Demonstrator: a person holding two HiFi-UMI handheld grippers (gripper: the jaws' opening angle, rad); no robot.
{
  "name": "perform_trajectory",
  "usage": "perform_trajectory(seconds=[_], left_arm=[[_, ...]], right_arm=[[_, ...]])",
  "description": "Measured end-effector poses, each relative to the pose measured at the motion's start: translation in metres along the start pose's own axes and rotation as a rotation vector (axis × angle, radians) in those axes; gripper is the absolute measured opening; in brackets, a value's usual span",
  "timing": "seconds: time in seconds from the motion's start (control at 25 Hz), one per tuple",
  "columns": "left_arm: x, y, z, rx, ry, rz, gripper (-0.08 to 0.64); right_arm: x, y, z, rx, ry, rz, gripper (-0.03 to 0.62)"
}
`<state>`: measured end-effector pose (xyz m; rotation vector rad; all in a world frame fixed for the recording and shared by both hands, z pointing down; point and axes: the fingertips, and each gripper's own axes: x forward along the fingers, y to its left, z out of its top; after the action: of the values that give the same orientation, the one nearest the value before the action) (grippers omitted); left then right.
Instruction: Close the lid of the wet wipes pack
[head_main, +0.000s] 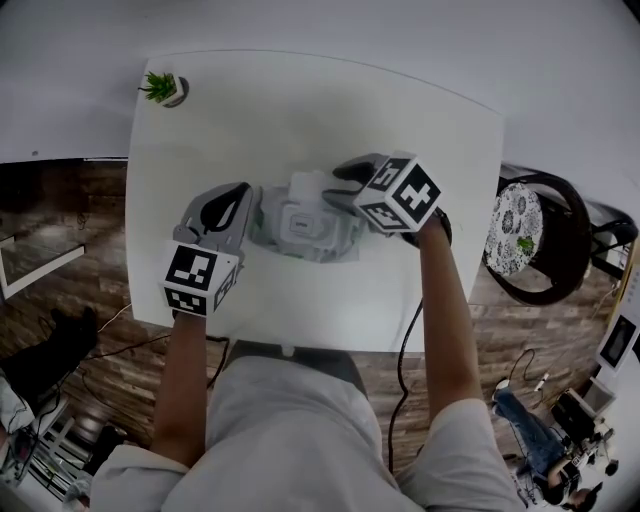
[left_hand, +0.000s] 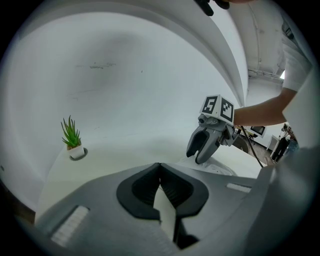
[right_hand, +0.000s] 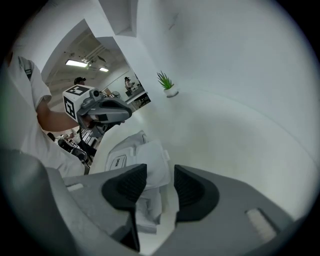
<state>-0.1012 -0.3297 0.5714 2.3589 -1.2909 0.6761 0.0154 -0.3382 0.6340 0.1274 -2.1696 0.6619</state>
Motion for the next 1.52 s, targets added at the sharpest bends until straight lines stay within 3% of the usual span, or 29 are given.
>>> perform_trajectory(seconds=[0.44,0.76,1.12,1.52], left_arm=[[-0.001,-0.007,0.002,0.007,-0.004,-0.001,0.003],[-0.008,-0.005,0.006,0.006,-0.015,0.010,0.003],[-0.017,-0.011,0.011,0.015,-0.037,0.006,0.003],[-0.028,-0.023,0.012,0.029,-0.044,-0.003,0.003]], right_arm=[[0.000,0.004,-0.003,0.022,-0.005,0.032,0.156],[-0.017,0.011,0.011,-0.030,-0.026,-0.011,0.135],[-0.036,0.050,0.013,-0.102,-0.048,-0.017,0.135],[-0.016,0.102,-0.010,-0.108,-0.042,0.039,0.135]])
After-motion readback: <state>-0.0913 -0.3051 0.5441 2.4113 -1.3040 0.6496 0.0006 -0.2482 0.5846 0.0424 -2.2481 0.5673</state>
